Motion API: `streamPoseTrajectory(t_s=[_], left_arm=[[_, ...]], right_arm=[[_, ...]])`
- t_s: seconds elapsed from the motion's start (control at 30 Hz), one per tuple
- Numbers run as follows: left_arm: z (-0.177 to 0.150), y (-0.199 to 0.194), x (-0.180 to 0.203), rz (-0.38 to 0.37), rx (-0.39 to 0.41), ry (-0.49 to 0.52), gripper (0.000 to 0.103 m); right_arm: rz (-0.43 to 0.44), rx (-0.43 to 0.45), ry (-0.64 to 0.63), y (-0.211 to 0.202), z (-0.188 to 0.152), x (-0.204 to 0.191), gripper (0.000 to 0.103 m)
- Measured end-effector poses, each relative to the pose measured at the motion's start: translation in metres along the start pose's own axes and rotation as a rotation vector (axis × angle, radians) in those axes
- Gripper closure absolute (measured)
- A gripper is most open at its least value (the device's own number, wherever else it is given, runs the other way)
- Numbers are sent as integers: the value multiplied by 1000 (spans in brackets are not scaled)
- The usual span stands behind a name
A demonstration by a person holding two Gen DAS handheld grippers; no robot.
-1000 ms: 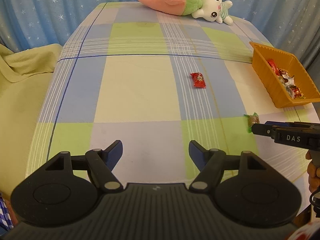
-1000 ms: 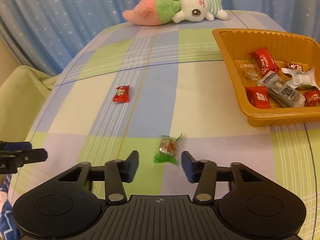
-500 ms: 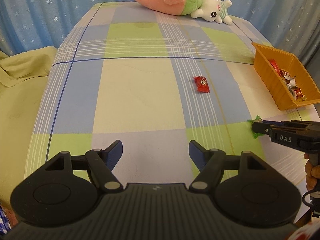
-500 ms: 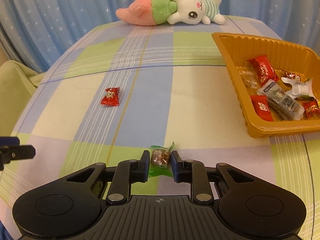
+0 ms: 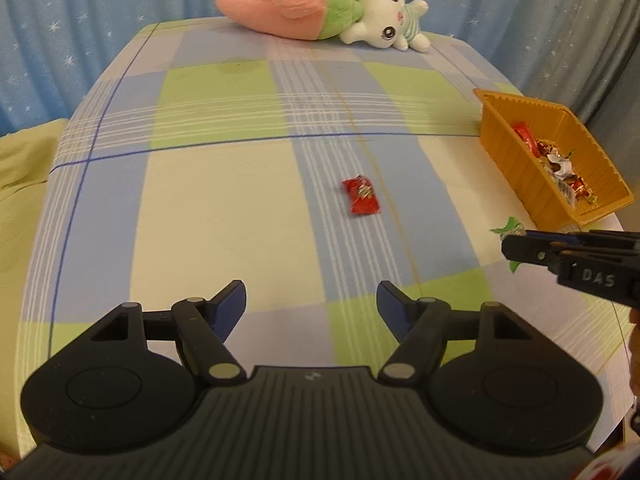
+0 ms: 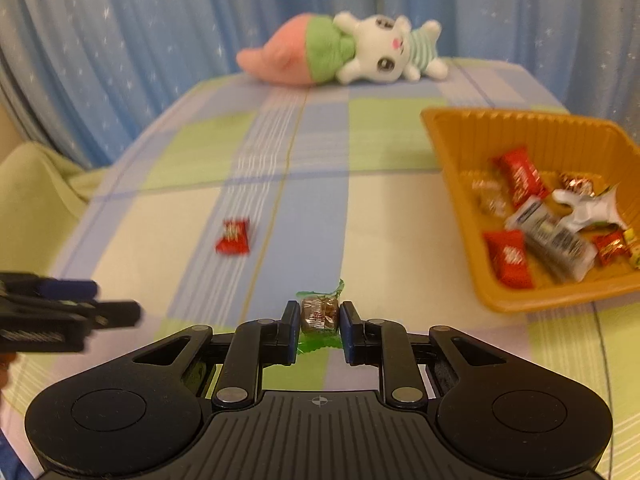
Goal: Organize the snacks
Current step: 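Grasp the green-wrapped candy with the right tool while the left tool grasps the small red candy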
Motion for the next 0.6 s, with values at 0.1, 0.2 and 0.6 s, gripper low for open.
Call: streamPoseTrajectory(t_s=[0.1, 0.2, 0.6], left_arm=[[9, 10, 9, -16, 9, 25, 35], [19, 21, 18, -33, 19, 43, 38], [57, 67, 32, -18, 38, 74, 56]], right_arm=[[-4, 33, 31, -14, 11, 6, 81], [-16, 57, 63, -26, 19, 15, 81], [-98, 107, 180, -59, 23, 68, 81]])
Point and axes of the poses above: each gripper's, at about its wrist camera, not at the fingertips, and y roughly the way its jaws point, x to its right, z to its top, the point moved 7 cm from there along y, roughly the way its jaws point, and after that the axes turned 2 degrees about -z, right-handed, at the moved point
